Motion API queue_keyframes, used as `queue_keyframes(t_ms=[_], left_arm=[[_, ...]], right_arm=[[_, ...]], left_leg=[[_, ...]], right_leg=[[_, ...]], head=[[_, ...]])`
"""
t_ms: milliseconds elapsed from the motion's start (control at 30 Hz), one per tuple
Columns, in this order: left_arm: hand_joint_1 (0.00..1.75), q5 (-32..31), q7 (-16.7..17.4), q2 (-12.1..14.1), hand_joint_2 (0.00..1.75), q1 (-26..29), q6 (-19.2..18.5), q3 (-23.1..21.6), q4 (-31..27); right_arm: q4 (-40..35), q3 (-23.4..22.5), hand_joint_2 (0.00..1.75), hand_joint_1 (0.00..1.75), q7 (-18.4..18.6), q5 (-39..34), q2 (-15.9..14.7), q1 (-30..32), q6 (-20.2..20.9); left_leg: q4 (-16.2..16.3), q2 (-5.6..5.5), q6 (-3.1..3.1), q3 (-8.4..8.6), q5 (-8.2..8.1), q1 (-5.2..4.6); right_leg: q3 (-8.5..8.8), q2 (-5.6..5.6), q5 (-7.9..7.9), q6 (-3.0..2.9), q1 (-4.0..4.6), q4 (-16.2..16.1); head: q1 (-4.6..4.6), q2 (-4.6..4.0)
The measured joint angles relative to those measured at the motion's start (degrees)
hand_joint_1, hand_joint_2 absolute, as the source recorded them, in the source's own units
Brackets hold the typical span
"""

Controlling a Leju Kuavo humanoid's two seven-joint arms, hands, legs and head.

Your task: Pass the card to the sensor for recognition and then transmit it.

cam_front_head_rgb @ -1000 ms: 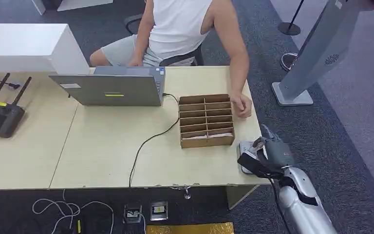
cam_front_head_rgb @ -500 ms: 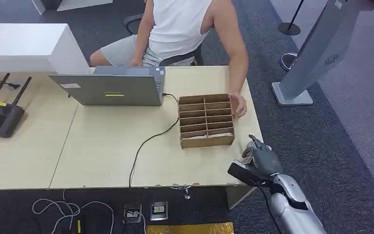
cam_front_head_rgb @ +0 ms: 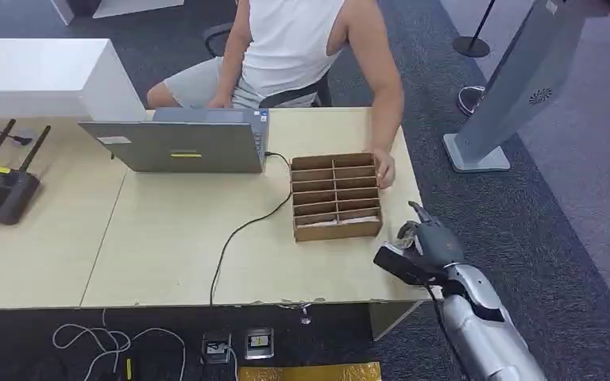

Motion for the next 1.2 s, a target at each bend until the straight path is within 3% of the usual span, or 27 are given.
queue_keyframes(t_ms=[733,967,1200], left_arm=[[0.0,-3.96,0.0,0.02,1.75,-2.07,-2.16,-0.85,0.0],[0.0,-4.9,0.48,0.0,1.75,-3.43,-3.04,-2.05,0.0],[0.0,-4.96,0.61,0.0,1.75,-3.72,-3.3,-2.58,0.0]], right_arm=[[-0.85,-2.34,1.75,1.75,-3.96,3.17,-1.14,-20.33,3.87],[4.68,-1.31,1.75,1.75,-5.9,6.51,2.08,-28.71,3.65],[10.55,0.11,1.75,1.75,-6.27,7.56,4.98,-31.65,3.17]], left_leg=[[0.01,0.01,0.01,-0.03,0.03,0.0],[0.01,-0.01,0.01,-0.04,0.04,0.01],[0.01,-0.04,0.03,-0.07,0.06,0.01]], right_leg=[[0.01,0.01,0.03,0.02,0.0,0.03],[-0.01,0.0,0.04,0.02,0.01,0.06],[-0.01,-0.03,0.04,0.02,0.01,0.06]], head=[[0.02,0.0],[0.0,0.0],[0.04,0.0]])
